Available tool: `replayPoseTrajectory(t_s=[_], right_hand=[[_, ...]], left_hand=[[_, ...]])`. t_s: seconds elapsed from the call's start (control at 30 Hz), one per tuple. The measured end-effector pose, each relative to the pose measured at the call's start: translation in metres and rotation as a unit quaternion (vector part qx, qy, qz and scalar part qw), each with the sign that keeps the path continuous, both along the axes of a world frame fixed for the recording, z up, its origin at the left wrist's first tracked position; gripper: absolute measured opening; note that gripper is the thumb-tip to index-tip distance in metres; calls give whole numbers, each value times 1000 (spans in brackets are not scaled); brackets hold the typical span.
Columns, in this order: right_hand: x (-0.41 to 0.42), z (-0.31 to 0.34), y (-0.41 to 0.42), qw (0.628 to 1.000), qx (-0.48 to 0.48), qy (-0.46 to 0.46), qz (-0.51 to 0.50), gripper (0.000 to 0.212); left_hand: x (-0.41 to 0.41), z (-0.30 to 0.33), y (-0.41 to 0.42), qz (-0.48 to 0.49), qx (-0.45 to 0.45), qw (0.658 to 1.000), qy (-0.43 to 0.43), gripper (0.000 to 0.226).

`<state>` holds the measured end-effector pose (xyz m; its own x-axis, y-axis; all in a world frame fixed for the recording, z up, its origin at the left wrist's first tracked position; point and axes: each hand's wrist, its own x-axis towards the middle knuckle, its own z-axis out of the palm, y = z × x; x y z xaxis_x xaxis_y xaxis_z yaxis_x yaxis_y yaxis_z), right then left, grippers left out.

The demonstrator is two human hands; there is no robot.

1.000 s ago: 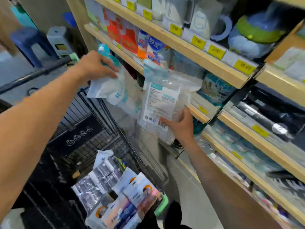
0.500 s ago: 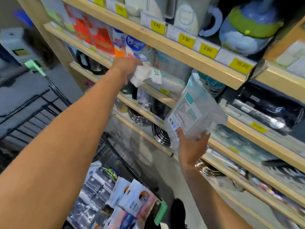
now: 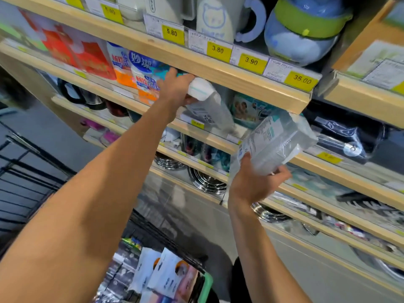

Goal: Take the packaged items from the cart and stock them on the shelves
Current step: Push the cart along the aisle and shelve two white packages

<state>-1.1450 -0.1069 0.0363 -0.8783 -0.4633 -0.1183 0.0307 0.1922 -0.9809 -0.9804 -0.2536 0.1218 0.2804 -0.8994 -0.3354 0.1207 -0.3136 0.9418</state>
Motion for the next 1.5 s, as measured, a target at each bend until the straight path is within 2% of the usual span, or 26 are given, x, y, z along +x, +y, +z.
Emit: replayPoseTrajectory(t_s=[0.07,0.13,0.17,0.23,0.27,0.33,0.47,0.57,0.67,0.73,0.8,0.83,0.9,0.97,1.03,1.1,1.17,1.2,1.27,1.33,1.37,1.47,1.5], right_hand=[[4,0,-6,1000,-4,-6,-15,59],[11,-1,-11,1000,2,3,-28,59],[14,-1,-14,999,4,13,-31,58],[24,1,-21,999,7,28,-35,56],[29,3,-25,999,11,34,-35,56],[38,4,-31,998,18,57,-24,58],[38,-1,-29,996,0,90,12,53],[32,-7,-22,994,-2,107,29,61],[33,-5,-20,991,15,130,37,58],[37,0,-24,991,31,123,45,56],[41,3,-25,990,56,120,50,56],[43,1,-24,988,64,126,56,55],[46,0,-16,988,58,129,68,53],[46,-2,-8,988,52,132,65,55],[43,-3,-6,987,48,143,59,70],[36,-3,-8,986,45,149,55,52],[33,-2,-9,983,43,170,61,52],[31,-4,-9,980,45,181,67,56],[32,-5,-7,976,53,194,83,58],[31,-6,-2,972,55,200,107,57],[29,-8,2,969,59,208,118,58],[16,-15,14,958,80,243,127,62],[12,-18,15,956,79,253,127,64]], left_hand=[[3,-8,5,-12,-24,994,108,57],[7,-17,7,-54,-41,990,124,71],[6,-20,7,-85,-60,990,95,66],[4,-23,4,-137,-73,988,15,41],[2,-23,0,-138,-70,988,-16,34],[-6,-24,-12,-121,-69,990,-27,29],[-18,-39,-42,-55,-40,998,-4,35],[-23,-41,-13,22,-124,991,-44,50],[-22,-60,19,72,-225,972,18,73],[-27,-65,32,96,-227,969,-10,62],[-34,-68,44,96,-206,971,-70,26],[-37,-68,54,71,-202,972,-100,10],[-47,-65,75,-75,-199,968,-133,16],[-58,-61,92,-264,-169,934,-168,38],[-66,-58,97,-358,-145,907,-169,50],[-68,-54,88,-372,-140,905,-152,40],[-69,-45,74,-375,-138,898,-186,34],[-70,-43,64,-387,-142,881,-233,35],[-74,-42,45,-429,-137,822,-347,41],[-82,-31,38,-479,-134,727,-473,41],[-86,-25,37,-486,-112,692,-522,39],[-90,-23,27,-454,-33,688,-565,42],[-88,-32,17,-443,-11,697,-564,45]])
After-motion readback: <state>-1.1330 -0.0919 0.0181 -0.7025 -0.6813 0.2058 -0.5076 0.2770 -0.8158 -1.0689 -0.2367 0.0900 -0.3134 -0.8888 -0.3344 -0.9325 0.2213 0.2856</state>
